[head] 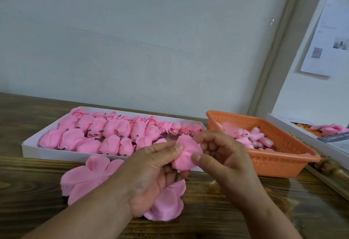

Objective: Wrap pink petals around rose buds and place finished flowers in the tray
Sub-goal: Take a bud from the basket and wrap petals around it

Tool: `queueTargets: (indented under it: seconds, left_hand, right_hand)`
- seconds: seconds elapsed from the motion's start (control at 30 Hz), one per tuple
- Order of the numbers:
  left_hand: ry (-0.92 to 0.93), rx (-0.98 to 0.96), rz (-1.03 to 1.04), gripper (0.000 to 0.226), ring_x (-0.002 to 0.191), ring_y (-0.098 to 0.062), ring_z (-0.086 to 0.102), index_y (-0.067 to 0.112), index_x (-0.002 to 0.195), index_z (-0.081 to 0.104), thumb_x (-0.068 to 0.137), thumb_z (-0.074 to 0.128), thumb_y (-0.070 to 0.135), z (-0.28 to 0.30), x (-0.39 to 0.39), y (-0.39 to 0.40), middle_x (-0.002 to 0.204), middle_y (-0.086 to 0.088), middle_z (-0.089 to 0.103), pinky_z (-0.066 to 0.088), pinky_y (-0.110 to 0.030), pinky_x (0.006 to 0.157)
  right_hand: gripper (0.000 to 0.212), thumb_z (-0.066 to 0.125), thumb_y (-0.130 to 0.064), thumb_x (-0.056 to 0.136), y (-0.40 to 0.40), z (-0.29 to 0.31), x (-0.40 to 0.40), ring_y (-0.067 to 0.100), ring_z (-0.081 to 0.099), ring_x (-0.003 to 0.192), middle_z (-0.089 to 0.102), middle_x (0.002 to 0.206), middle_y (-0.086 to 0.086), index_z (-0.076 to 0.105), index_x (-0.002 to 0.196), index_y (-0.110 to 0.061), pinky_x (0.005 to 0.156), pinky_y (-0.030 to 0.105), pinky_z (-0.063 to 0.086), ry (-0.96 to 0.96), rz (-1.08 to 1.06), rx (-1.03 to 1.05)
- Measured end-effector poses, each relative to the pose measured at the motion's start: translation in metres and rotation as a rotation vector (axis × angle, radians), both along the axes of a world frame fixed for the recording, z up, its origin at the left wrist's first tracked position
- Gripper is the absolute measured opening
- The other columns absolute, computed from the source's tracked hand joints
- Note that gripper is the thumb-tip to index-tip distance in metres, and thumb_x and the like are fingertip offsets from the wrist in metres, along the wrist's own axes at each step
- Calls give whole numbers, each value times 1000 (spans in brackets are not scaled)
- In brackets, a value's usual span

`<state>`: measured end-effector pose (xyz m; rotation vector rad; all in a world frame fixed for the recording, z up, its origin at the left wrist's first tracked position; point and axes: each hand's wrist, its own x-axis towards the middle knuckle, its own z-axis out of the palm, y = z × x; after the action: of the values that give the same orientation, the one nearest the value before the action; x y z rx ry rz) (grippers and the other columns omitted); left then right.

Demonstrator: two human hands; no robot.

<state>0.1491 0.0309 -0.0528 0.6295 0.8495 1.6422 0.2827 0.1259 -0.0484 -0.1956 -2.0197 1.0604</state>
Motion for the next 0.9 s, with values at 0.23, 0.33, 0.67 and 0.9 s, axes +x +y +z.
queueTargets:
  seconds: [0.23, 0.33, 0.67, 0.9]
  left_hand:
    - [-59, -15, -67, 43, 67, -21, 69, -8, 108, 65, 69, 65, 10, -1, -2, 0, 94, -24, 71, 57, -27, 54]
    - [-62, -22, -104, 40, 68, -23, 69, -9, 106, 65, 70, 64, 8, -1, -2, -1, 95, -25, 71, 57, -27, 53]
    - [-46, -34, -96, 41, 97, -34, 62, -8, 105, 68, 68, 66, 10, -5, -3, 2, 106, -28, 68, 57, -29, 59]
    - [-2, -24, -17, 41, 82, -24, 72, -3, 108, 69, 70, 66, 10, -9, -3, 5, 102, -23, 71, 59, -28, 64]
  right_hand:
    - [15, 70, -16, 70, 2, 4, 5, 5, 56, 54, 62, 68, -5, 69, 84, -20, 49, 17, 45, 3, 197, -101]
    - [11, 74, -17, 65, 4, 5, 7, 7, 55, 47, 62, 60, -3, 70, 76, -19, 45, 17, 44, -16, 201, -147]
    - [14, 68, -7, 67, -1, 4, -2, 13, 40, 33, 48, 41, 8, 61, 54, -9, 36, 19, 31, 3, -39, -322]
    - [30, 70, 6, 72, -9, 5, -6, 3, 42, 34, 52, 39, -4, 58, 54, -14, 38, 14, 34, -68, -267, -105]
